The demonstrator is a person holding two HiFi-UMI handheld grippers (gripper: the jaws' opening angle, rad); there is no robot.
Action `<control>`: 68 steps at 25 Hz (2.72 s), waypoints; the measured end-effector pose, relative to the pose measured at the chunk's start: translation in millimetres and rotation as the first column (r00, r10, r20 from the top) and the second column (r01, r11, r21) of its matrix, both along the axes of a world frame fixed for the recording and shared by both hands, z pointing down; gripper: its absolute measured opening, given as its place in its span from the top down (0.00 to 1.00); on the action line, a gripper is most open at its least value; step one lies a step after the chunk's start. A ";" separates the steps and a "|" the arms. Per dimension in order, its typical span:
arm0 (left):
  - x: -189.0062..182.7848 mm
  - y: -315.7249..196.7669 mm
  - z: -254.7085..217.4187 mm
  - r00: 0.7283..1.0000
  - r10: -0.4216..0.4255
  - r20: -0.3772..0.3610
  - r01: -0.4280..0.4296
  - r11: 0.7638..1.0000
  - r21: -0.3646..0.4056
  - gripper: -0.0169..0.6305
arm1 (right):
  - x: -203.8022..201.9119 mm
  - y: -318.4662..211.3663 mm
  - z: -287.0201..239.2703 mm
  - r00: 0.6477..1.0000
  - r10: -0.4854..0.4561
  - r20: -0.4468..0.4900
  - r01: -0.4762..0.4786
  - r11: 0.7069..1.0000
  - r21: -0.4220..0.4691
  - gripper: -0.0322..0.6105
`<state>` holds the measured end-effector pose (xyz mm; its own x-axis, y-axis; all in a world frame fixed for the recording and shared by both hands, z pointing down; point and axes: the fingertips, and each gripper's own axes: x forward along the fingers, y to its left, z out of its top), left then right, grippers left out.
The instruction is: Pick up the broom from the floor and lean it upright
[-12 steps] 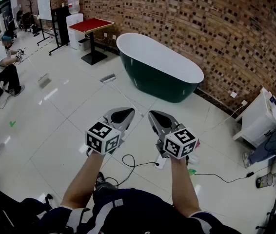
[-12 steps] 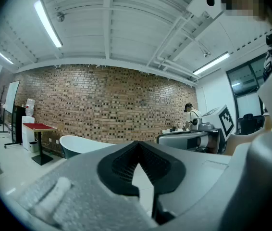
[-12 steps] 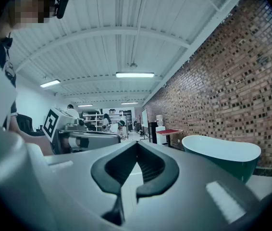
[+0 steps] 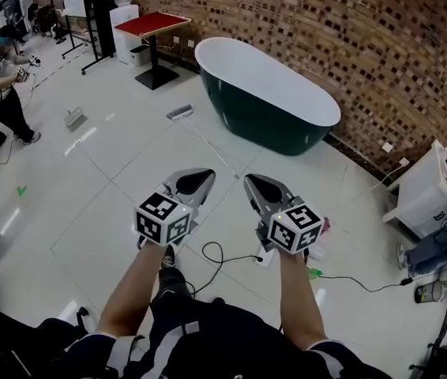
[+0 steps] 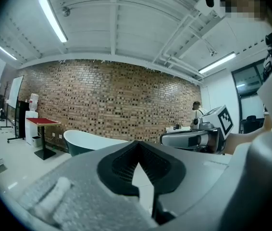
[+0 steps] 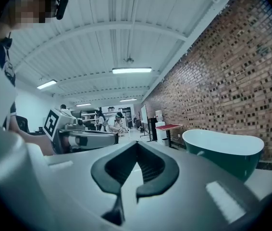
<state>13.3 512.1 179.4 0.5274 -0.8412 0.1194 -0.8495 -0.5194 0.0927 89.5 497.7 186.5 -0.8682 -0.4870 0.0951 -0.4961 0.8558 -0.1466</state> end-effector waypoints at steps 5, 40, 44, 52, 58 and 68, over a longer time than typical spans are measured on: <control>-38.2 -40.3 17.9 1.000 0.013 -0.015 -0.014 0.999 -0.033 0.97 | -35.6 -41.4 12.3 1.000 0.017 -0.019 -0.018 1.000 -0.025 0.95; -159.7 -390.9 105.5 0.967 0.254 -0.019 -0.254 0.953 -0.166 0.97 | -127.8 -381.6 70.7 0.961 0.274 -0.049 -0.278 0.954 -0.114 0.95; -137.8 -452.5 119.0 0.965 0.264 -0.006 -0.260 0.946 -0.194 0.97 | -109.6 -441.4 79.2 0.963 0.267 -0.047 -0.271 0.954 -0.129 0.95; -108.9 -542.7 164.8 0.926 0.368 0.083 -0.337 0.906 -0.256 0.97 | -85.1 -525.5 118.5 0.956 0.286 -0.059 -0.292 0.940 -0.177 0.95; -79.8 -592.5 237.6 0.839 0.534 0.107 -0.480 0.817 -0.321 0.97 | -57.4 -559.6 168.6 0.912 0.400 -0.092 -0.411 0.891 -0.191 0.95; -19.5 -629.3 446.3 0.589 0.792 0.160 -0.658 0.585 -0.474 0.97 | -1.8 -587.1 300.5 0.780 0.602 -0.172 -0.624 0.766 -0.151 0.95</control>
